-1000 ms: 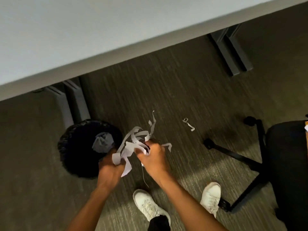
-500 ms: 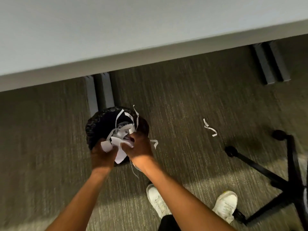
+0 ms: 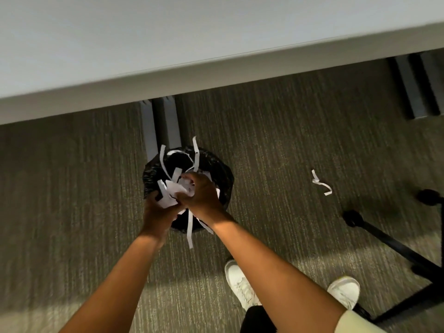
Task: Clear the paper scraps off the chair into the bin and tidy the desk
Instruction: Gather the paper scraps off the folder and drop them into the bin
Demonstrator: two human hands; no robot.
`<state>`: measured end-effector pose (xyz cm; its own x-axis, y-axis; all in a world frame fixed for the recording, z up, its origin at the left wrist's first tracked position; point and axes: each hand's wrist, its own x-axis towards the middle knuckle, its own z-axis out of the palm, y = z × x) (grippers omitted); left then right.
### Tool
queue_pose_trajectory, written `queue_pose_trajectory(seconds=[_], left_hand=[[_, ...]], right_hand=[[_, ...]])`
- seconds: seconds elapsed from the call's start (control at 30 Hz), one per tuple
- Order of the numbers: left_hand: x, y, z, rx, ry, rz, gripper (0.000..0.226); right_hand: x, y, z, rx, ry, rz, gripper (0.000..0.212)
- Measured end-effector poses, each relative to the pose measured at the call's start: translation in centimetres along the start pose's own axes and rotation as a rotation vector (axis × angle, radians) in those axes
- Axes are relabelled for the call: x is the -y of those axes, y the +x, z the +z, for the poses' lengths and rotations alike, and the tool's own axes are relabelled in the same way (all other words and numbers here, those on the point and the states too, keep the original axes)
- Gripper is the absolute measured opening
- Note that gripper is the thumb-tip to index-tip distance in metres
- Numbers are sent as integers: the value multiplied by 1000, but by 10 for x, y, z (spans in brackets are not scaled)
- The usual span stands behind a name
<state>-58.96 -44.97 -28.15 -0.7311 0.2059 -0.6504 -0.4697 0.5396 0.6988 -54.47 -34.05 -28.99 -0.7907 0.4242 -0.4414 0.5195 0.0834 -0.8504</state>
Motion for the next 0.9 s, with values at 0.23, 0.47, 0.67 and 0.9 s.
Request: queue_pose_trajectory(seconds=[0.23, 0.47, 0.67, 0.9], left_hand=[[5, -5, 4, -170, 43, 21, 72], [-8, -9, 34, -160, 46, 45, 75], [-24, -25, 77, -143, 89, 65, 67], [-56, -58, 153, -39, 153, 136, 53]], right_hand=[[-11, -2, -11, -144, 53, -15, 48], [-19, -17, -44, -210, 141, 5, 39], [-41, -30, -85, -311, 120, 65, 45], [-72, -59, -155, -536, 235, 99, 40]])
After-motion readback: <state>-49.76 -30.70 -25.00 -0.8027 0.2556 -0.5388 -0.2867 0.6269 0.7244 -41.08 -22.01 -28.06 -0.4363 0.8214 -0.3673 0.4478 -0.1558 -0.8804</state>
